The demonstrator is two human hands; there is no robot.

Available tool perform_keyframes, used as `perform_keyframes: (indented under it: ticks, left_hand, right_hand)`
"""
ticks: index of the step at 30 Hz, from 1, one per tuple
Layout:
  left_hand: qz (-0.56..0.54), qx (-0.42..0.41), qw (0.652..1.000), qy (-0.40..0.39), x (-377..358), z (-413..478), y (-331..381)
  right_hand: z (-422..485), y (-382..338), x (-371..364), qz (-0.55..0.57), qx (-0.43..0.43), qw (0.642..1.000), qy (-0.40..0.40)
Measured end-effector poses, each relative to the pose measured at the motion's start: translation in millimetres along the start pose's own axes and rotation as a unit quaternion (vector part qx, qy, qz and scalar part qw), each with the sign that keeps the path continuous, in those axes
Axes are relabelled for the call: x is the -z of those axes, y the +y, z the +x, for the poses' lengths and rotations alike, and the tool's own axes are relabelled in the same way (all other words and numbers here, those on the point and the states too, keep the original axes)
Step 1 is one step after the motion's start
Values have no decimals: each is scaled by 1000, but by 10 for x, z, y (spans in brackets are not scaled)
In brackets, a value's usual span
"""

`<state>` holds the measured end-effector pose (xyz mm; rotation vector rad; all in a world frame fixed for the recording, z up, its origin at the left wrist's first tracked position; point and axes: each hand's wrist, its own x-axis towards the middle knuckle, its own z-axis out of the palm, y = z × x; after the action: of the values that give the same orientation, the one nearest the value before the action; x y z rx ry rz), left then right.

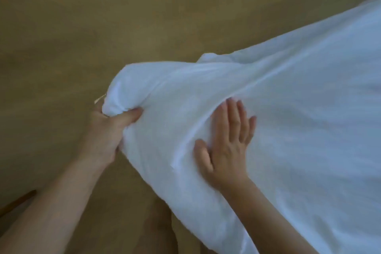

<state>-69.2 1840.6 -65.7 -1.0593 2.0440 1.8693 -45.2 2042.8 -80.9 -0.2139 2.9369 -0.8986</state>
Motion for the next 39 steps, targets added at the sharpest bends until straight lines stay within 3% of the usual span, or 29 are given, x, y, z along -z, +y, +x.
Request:
perform_keyframes:
  ticks: [2, 4, 6, 9, 12, 14, 16, 18, 21, 23, 26, 30, 33, 35, 37, 39]
  left_hand:
    - [150, 58, 981, 107, -67, 415, -432]
    - [209, 93, 971, 70, -410, 850, -742]
    - [287, 125, 949, 28, -728, 1162, -837]
    - [405, 75, 911, -34, -882, 1418, -637]
    - [414, -63, 893, -162, -974, 1493, -227]
    - [389, -85, 873, -281, -1194, 1485, 7]
    - [403, -100, 831, -370, -1564, 1420, 200]
    - [389, -60, 809, -436, -1997, 1350, 357]
    - [331, 98, 818, -460, -2545, 1237, 600]
    - [325, 125, 803, -484, -2806, 1188, 734]
    - [361, 20, 764, -535, -3047, 998, 903]
    - [497, -197, 631, -562, -3087, 752, 1103]
    - [530, -226, 564, -591, -3274, 776, 1252]
    - [523, -177, 580, -599, -3478, 767, 1300]
    - [500, -106, 626, -588, -3783, 752, 1317]
    - [459, -11, 696, -552, -4162, 772, 1295]
  right_hand:
    - [86, 105, -322, -107, -45, 971, -209]
    - [189, 328, -584, -123, -115, 942, -290]
    - [232, 411, -619, -98, -139, 954, -248]
    - [326, 329, -476, 8, -258, 963, -72]
    - [541, 226, -314, 147, -441, 883, 71]
    - [691, 191, -247, 182, -502, 837, 122]
    - [809, 177, -190, 211, -528, 803, 179]
    - [917, 186, -116, 239, -546, 770, 227]
    - [1031, 285, 48, 263, -562, 733, 277]
    - [1088, 397, 160, 261, -559, 735, 281]
    - [1199, 580, 321, 226, -555, 757, 261]
    - [1195, 645, 463, 93, -574, 775, 247]
    - [1151, 729, 583, 105, -551, 800, 211]
    - [1060, 784, 675, 189, -556, 765, 265]
    - [919, 766, 730, 241, -586, 679, 370]
    - [805, 664, 708, 279, -620, 587, 439]
